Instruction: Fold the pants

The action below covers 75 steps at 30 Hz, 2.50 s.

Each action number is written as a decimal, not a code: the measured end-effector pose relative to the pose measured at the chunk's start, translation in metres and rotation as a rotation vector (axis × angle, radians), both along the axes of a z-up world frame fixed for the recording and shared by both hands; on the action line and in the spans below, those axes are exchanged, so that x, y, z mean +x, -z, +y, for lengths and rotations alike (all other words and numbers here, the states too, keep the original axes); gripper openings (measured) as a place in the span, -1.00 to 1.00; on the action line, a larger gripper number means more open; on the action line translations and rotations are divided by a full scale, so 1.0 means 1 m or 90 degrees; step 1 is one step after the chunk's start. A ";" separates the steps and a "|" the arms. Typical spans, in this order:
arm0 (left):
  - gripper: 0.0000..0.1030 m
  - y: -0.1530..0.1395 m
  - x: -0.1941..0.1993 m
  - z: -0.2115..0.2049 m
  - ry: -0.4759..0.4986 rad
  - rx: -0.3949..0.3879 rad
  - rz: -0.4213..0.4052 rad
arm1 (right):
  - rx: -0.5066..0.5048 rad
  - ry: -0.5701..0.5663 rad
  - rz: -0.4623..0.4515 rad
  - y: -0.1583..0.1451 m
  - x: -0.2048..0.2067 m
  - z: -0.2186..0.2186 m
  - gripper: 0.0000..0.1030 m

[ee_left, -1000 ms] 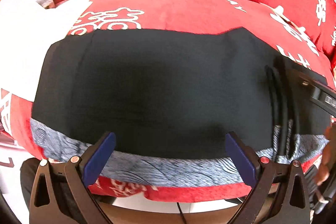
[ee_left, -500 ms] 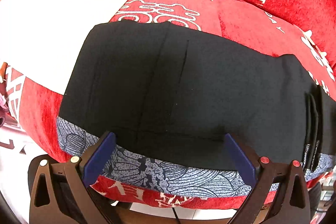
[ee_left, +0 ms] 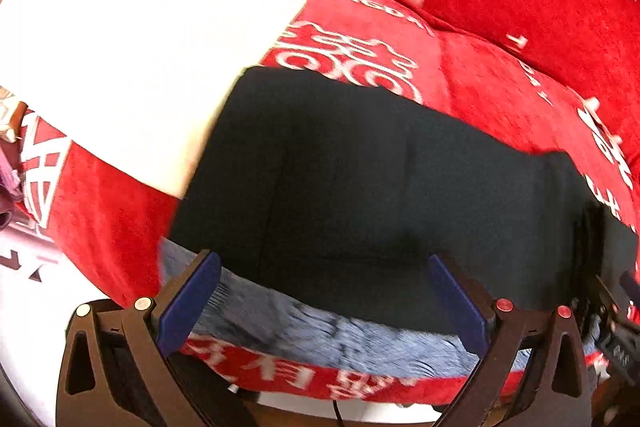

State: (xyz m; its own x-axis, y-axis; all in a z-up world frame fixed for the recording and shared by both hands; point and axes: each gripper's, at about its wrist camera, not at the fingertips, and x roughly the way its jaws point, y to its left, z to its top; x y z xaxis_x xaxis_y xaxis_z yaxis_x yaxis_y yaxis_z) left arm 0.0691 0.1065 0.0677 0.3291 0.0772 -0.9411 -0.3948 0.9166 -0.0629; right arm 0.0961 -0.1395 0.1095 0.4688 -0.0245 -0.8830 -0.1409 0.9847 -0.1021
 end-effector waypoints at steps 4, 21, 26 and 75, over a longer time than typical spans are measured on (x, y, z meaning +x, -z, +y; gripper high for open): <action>1.00 0.014 -0.002 0.019 -0.030 -0.005 0.029 | 0.009 -0.081 0.011 0.005 0.011 0.039 0.99; 1.00 0.035 -0.013 0.028 0.014 -0.027 0.036 | 0.059 -0.297 0.084 0.015 0.081 0.152 1.00; 1.00 0.036 -0.013 0.031 0.029 -0.033 0.031 | 0.115 -0.470 0.174 0.028 0.088 0.202 1.00; -0.07 0.006 -0.014 0.060 0.286 -0.210 -0.032 | 0.013 -0.601 0.104 -0.007 0.015 0.205 -0.16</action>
State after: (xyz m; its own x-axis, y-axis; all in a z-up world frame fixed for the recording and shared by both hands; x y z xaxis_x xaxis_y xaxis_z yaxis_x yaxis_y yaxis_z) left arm 0.0551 0.1667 0.0620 0.3067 -0.3777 -0.8737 0.0416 0.9224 -0.3841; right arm 0.1112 0.0650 0.1160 0.1587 0.3169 -0.9351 -0.8882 0.4594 0.0050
